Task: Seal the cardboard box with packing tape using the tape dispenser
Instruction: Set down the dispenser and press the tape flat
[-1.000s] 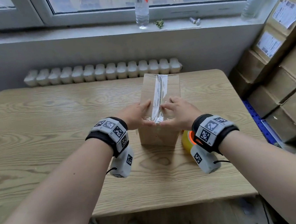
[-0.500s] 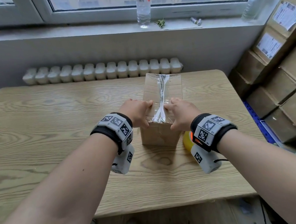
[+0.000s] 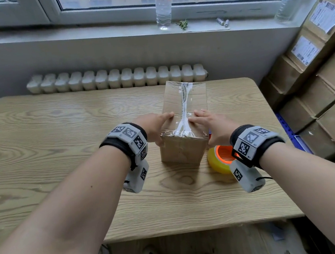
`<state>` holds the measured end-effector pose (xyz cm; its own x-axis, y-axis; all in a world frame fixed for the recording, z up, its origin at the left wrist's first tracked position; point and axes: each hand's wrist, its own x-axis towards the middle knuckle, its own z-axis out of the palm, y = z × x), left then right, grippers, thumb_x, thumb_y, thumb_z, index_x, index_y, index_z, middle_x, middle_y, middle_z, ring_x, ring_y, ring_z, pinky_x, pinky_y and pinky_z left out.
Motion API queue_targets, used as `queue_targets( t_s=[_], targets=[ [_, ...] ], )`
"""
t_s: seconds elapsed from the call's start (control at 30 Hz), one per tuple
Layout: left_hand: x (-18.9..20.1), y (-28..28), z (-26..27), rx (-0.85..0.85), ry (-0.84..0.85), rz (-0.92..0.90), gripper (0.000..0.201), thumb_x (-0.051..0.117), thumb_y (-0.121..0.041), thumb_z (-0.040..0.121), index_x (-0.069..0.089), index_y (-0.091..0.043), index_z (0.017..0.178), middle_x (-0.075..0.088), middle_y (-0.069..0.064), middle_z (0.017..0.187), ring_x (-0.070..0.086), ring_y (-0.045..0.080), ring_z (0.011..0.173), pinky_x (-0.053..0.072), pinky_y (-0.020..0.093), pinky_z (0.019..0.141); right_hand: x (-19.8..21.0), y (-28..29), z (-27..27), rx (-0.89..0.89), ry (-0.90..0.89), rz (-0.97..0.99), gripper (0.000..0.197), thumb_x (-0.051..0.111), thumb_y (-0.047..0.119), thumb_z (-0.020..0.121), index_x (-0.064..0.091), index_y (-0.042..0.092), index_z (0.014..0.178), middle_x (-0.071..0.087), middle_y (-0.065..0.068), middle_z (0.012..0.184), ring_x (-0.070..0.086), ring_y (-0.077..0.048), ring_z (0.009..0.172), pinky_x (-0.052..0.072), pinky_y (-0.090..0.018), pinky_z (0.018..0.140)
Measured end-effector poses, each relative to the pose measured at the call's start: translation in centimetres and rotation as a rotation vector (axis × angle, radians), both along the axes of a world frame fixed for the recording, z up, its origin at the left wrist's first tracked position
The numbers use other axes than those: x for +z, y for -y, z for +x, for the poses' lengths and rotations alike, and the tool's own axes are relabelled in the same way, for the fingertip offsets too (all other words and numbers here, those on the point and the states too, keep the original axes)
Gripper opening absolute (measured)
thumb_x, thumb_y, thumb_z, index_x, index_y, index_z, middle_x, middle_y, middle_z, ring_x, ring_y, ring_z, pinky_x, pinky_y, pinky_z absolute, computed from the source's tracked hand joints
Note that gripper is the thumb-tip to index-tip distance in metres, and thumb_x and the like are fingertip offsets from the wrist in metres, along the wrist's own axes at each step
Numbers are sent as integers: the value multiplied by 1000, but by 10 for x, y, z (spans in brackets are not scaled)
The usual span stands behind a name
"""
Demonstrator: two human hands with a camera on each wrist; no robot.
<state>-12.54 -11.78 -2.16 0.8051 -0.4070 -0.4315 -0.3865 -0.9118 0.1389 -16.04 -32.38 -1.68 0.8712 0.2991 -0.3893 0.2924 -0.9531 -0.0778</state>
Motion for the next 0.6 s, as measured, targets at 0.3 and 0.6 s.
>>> queue_targets(
  t_s=[0.3,0.6],
  targets=[
    [-1,4,-1,-9,80,-10,97,79,-28,72,22,-24,150,61,10,124,58,28,110,49,37,85,-2,-6,-2,21,32,-67,101,76,27,71,15,24,152,8,-1,162,7,-18,149,18,-31,118],
    [2,1,1,-23,60,20,96,79,-25,74,20,-27,150,59,10,127,57,28,113,48,36,86,19,-20,1,-41,33,-39,84,75,45,72,37,24,143,40,-1,149,39,-21,135,38,-37,107]
  ],
)
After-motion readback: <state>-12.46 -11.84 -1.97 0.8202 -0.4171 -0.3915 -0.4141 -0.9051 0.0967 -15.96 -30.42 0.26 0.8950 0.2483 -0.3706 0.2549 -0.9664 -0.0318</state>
